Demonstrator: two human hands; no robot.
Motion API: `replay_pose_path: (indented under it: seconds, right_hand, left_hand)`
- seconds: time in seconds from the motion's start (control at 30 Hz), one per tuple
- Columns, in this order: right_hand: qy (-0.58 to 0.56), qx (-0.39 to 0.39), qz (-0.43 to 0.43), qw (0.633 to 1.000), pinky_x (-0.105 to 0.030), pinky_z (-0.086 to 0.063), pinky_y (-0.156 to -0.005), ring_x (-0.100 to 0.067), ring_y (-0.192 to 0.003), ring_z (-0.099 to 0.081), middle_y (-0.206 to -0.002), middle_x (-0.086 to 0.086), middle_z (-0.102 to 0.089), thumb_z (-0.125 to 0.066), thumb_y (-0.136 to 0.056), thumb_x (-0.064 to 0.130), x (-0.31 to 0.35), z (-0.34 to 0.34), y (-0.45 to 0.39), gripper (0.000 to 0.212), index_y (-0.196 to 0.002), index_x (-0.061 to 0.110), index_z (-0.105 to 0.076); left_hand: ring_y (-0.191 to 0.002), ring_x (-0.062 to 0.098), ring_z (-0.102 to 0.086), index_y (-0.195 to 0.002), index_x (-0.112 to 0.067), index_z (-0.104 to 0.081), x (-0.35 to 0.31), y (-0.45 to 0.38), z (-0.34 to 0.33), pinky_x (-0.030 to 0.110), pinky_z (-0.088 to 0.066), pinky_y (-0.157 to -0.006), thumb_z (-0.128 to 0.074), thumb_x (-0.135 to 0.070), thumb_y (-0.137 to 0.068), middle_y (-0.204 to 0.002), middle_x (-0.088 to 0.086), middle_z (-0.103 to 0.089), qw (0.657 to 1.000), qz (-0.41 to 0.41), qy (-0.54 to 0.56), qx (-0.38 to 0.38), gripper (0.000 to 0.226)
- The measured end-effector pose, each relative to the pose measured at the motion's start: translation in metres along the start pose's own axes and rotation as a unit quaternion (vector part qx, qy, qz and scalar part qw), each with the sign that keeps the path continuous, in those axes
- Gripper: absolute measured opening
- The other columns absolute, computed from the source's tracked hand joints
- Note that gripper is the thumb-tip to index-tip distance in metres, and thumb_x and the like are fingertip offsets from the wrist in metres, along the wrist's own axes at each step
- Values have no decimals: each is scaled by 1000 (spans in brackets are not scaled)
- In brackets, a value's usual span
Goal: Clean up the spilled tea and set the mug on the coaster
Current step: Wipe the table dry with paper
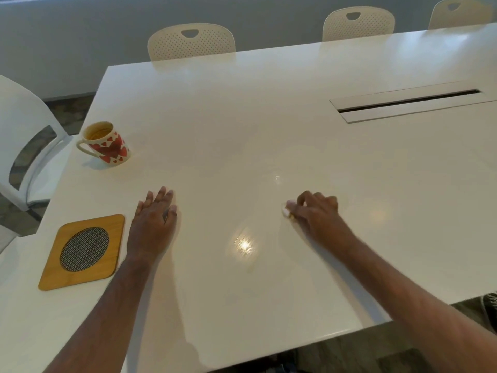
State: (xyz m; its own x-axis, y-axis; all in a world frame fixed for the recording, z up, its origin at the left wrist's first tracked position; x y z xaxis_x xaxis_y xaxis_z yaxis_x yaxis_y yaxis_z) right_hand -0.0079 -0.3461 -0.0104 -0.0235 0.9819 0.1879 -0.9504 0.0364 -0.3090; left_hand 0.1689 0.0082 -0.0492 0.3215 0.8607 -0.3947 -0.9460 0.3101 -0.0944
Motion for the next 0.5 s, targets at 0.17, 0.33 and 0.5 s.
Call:
replay_pose_path:
  seconds: [0.17, 0.33, 0.5]
  right_hand:
    - [0, 56, 140, 989, -37, -41, -83, -15, -98, -53, -111, 8, -54, -54, -97, 24, 69, -2, 57, 37, -133, 31, -60]
    - [2, 60, 130, 990, -36, -36, -84, -14, -101, -53, -116, 10, -56, -41, -102, 31, 34, 8, 78, 39, -136, 33, -60]
    - [44, -14, -22, 999, -42, -37, -78, -28, -93, -61, -107, 3, -61, -45, -97, 36, -70, 34, 56, 37, -125, 33, -69]
  left_hand:
    - [-160, 19, -17, -161, -23, -37, 0, 0, 0, 42, -11, -130, -40, -31, -110, -169, -4, -28, 1000, 0, -1, -1, 51]
    - [-159, 20, -17, -160, -22, -39, 0, 0, 1, 41, -10, -129, -41, -31, -110, -169, -4, -29, 1000, 3, 1, -3, 51]
    - [-159, 20, -18, -159, -22, -41, 0, 1, 1, 42, -10, -129, -42, -30, -110, -169, -4, -30, 1000, 4, 3, -2, 50]
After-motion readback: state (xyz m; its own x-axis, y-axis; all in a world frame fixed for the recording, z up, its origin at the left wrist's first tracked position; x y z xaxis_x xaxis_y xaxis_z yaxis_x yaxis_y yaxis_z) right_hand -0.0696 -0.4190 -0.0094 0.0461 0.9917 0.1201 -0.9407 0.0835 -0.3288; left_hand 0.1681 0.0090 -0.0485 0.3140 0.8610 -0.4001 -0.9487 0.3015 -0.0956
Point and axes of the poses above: each hand's wrist, its own y-axis away from the middle knuckle, its own z-axis out of the back of the hand, x = y × z, the point moved 10 cm from there along -y, towards the middle knuckle
